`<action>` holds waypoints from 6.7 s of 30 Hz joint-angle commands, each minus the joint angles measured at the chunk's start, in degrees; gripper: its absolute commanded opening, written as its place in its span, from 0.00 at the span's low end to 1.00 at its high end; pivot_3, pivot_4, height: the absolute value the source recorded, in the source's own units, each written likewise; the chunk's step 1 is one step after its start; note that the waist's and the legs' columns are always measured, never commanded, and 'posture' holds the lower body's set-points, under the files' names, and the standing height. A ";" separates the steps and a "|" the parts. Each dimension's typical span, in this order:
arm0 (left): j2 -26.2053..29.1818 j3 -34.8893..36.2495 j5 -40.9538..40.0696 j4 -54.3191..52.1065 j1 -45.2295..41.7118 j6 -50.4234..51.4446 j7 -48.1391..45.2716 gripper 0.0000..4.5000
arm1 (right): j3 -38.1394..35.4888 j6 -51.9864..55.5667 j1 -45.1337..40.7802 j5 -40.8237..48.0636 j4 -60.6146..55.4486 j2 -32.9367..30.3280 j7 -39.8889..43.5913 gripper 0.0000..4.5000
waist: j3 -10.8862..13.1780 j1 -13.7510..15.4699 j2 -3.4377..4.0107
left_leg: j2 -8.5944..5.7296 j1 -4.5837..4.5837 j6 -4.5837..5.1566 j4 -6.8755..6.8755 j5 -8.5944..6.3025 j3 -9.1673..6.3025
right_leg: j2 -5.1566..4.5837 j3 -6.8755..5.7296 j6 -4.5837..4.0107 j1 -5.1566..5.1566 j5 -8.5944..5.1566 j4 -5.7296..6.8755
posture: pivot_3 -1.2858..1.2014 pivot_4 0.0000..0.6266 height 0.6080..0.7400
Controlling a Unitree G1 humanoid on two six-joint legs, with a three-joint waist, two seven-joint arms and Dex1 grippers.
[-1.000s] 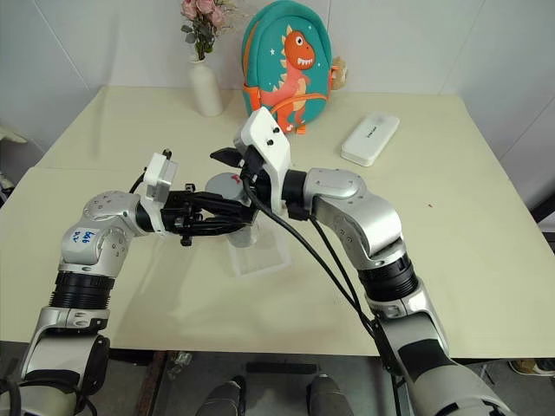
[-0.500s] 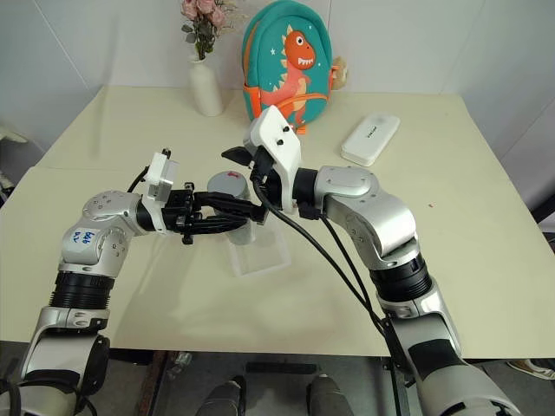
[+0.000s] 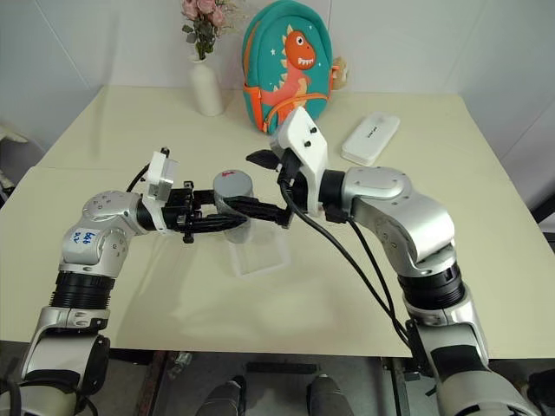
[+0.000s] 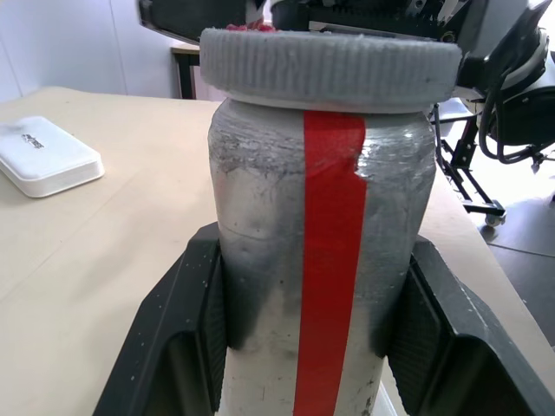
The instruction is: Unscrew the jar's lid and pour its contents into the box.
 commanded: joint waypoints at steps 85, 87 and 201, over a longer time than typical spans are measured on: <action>0.15 4.39 -4.81 -2.89 3.08 -0.96 -1.56 0.44 | -0.10 -5.53 -1.96 -0.46 3.77 2.83 2.28 1.00 | 0.00 -0.08 0.00 | 0.00 -0.01 0.01 0.00 0.02 0.00 | 0.00 0.00 0.00 -0.02 0.00 0.02 | 0.52 0.24 1.00; 0.00 4.33 -4.69 -2.58 2.85 -1.27 -1.55 0.44 | -0.11 -5.30 -1.73 -0.17 3.20 2.71 2.28 1.00 | 0.00 -0.08 0.00 | 0.00 -0.01 0.01 0.00 0.02 0.00 | 0.00 0.00 0.00 -0.02 0.00 0.02 | 0.52 0.24 1.00; 1.35 -0.30 -1.38 -0.39 1.30 0.53 -2.80 0.44 | -1.13 -13.25 -11.59 -1.27 12.47 5.11 8.85 0.56 | 0.00 -0.14 0.00 | 0.00 -0.01 0.01 -0.01 0.02 0.00 | 0.00 0.00 0.00 -0.02 0.00 0.02 | 0.52 0.24 1.00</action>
